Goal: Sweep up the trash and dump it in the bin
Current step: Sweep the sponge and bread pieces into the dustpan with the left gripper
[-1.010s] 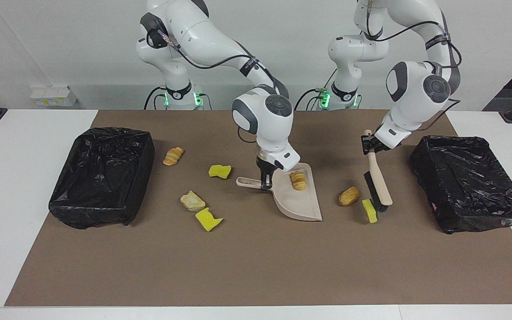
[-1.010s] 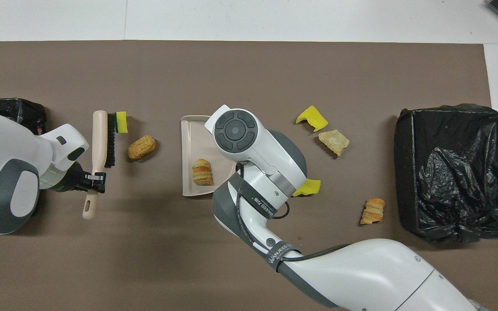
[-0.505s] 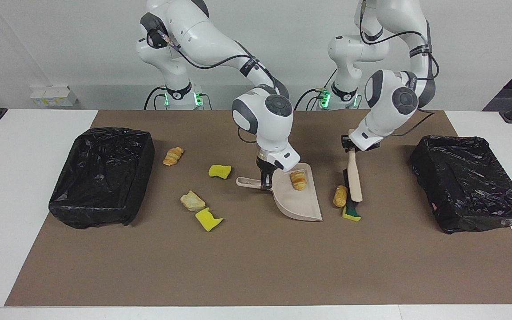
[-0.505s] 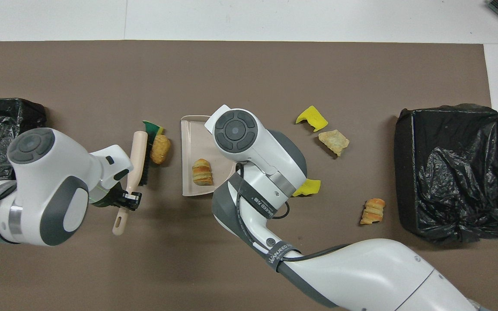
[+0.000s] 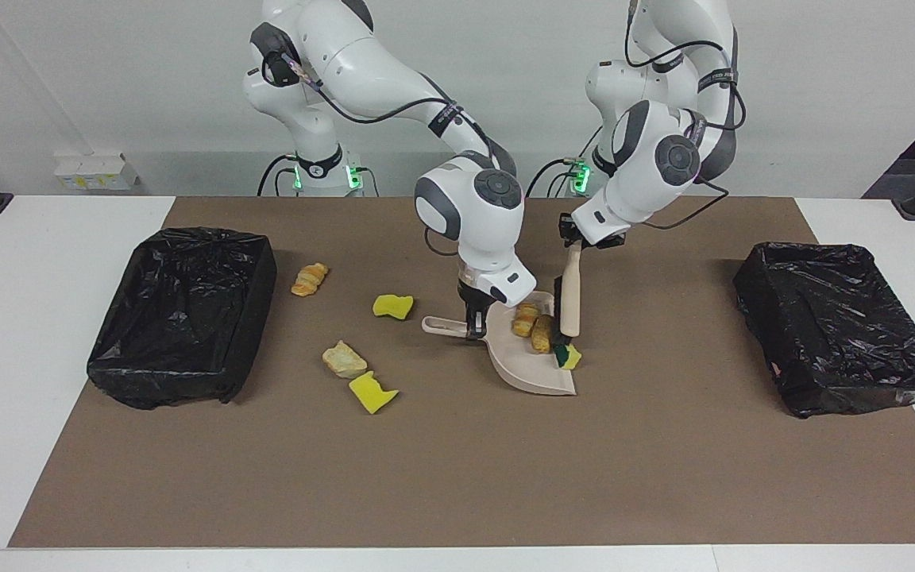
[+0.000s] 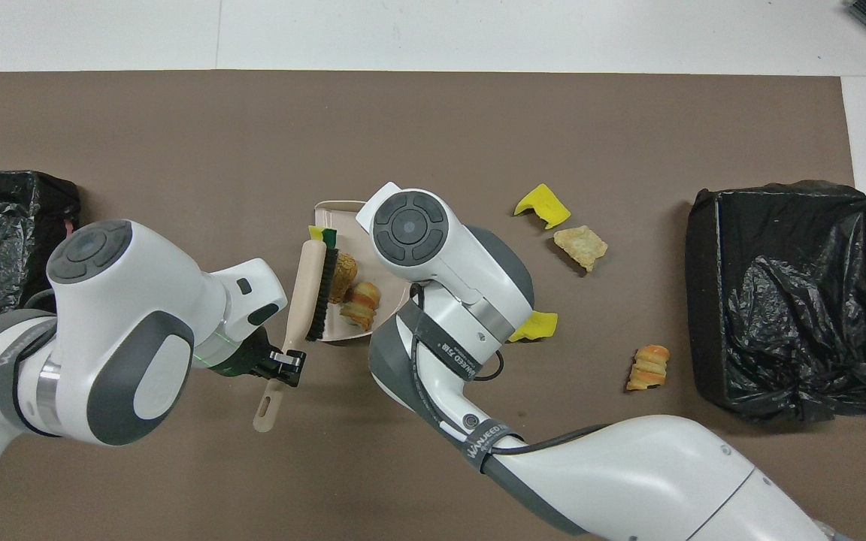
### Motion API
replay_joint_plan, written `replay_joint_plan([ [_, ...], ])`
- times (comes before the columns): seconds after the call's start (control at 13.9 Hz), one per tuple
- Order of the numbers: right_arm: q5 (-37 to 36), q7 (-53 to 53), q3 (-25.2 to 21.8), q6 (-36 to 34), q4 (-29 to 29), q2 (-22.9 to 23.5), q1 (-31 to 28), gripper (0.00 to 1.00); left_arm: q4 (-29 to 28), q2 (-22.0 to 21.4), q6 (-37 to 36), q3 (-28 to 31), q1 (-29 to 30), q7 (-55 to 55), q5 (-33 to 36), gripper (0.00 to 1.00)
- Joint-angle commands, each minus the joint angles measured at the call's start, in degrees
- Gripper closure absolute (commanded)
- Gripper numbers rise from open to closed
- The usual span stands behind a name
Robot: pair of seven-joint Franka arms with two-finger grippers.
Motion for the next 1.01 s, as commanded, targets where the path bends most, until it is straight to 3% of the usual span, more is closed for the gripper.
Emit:
replay_joint_plan([
  [0.0,0.05,1.58,0.31,3.37,-0.77,0.91,-0.49,1.0,2.38,-0.67,-4.27,0.43,0.88,0.89,-2.53,1.0],
  [0.22,0.14,1.32,0.31,4.33,-1.03,0.91,-0.49,1.0,5.37,-0.67,-9.02,1.04,2.73,4.74,-3.59,1.0],
  [0.94,0.14,1.23,0.31,4.69,-1.12,1.0,-0.75,1.0,-5.08,-2.59,-8.32,0.96,-1.48,8.8,-4.47,1.0],
])
